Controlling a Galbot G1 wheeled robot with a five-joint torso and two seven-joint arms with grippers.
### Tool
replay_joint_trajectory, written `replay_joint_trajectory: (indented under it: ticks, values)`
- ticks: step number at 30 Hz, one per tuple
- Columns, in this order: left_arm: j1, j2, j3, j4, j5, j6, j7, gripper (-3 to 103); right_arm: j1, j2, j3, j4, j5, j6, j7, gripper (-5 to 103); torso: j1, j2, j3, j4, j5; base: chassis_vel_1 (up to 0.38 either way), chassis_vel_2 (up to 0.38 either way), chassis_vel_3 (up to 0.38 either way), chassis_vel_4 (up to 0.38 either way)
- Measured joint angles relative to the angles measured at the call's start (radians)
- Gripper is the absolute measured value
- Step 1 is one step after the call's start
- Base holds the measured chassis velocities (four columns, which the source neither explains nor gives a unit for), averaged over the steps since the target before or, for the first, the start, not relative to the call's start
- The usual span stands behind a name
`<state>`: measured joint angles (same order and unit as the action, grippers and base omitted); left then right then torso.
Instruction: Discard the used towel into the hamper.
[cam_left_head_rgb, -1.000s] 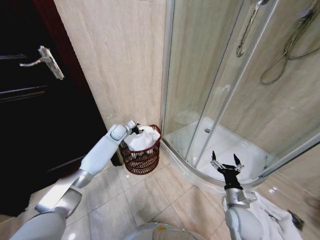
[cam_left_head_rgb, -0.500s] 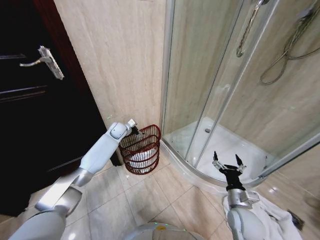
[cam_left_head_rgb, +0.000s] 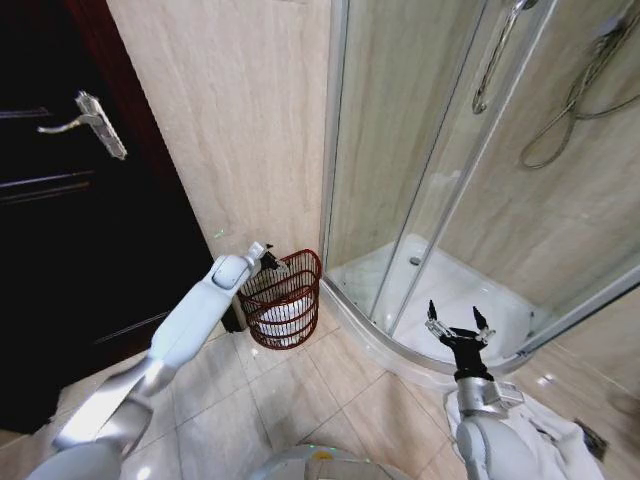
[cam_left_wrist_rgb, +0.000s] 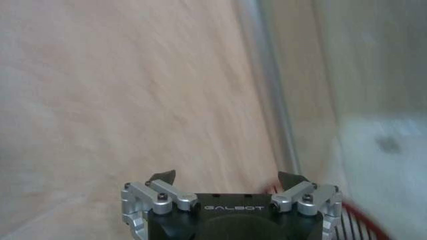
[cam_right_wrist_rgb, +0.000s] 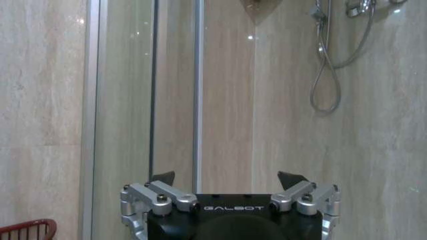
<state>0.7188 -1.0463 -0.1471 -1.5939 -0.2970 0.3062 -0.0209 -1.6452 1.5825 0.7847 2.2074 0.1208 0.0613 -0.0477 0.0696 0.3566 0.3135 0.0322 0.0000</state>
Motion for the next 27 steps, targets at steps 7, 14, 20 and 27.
replay_joint_trajectory:
  ticks: [7,14,20,27]
  values:
    - [0.276,-0.102,-0.191,-0.245,-0.013,-0.167,-0.197,100,-0.018,0.006,0.000,0.047,-0.020,-0.016,0.003,100,0.000,0.000,0.000,0.0003,0.0000,0.000,0.000,0.000,0.000]
    - [0.548,-0.208,-0.374,-0.390,0.102,-0.274,-0.238,100,-0.046,0.024,-0.006,0.105,-0.042,-0.022,0.006,100,0.000,0.000,0.000,0.0002,-0.0002,0.000,0.000,0.000,0.000]
    - [0.717,-0.244,-0.472,-0.474,0.104,-0.274,-0.237,100,-0.069,0.025,-0.018,0.144,-0.091,-0.005,0.002,100,0.000,0.000,0.000,0.0004,0.0001,0.000,0.000,0.000,0.000]
    - [0.723,-0.247,-0.481,-0.488,0.107,-0.243,-0.227,100,-0.082,0.026,-0.027,0.167,-0.121,-0.003,0.002,100,0.000,0.000,0.000,0.0001,0.0000,0.000,0.000,0.000,0.000]
